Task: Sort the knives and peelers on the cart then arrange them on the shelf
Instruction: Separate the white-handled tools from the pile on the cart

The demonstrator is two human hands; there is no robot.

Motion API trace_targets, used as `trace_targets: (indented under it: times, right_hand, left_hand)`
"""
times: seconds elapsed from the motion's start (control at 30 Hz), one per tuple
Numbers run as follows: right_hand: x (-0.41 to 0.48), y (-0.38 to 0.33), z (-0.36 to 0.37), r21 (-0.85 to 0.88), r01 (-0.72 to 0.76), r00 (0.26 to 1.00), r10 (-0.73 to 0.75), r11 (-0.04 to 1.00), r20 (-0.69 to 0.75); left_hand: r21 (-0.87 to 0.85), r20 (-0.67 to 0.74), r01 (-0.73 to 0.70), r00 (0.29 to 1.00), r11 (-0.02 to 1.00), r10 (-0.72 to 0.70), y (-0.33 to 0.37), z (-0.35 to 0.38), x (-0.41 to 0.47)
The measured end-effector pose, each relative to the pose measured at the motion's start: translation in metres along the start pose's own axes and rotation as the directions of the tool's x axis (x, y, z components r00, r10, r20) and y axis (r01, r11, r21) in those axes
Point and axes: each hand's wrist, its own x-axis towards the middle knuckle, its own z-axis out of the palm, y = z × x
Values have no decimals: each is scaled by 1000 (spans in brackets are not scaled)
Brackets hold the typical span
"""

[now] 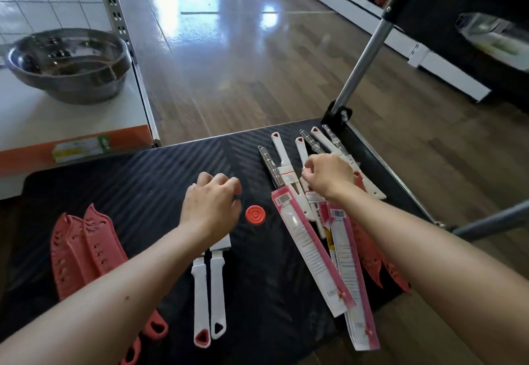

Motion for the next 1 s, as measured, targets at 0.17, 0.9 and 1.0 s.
trace_targets:
  times: [0.17,0.9,1.0]
  right_hand:
    - [18,-6,-6,-16,-75,997,75,997,-10]
    - [76,6,16,102,-80,994,87,992,-64]
    - [76,3,19,165,-82,992,96,983,-82]
  left_hand:
    - [-10,-20,-31,999,999,31,14,-4,31]
    - [449,268,-633,768,631,581,56,8,179]
    - [545,258,-664,714,512,651,52,7,173]
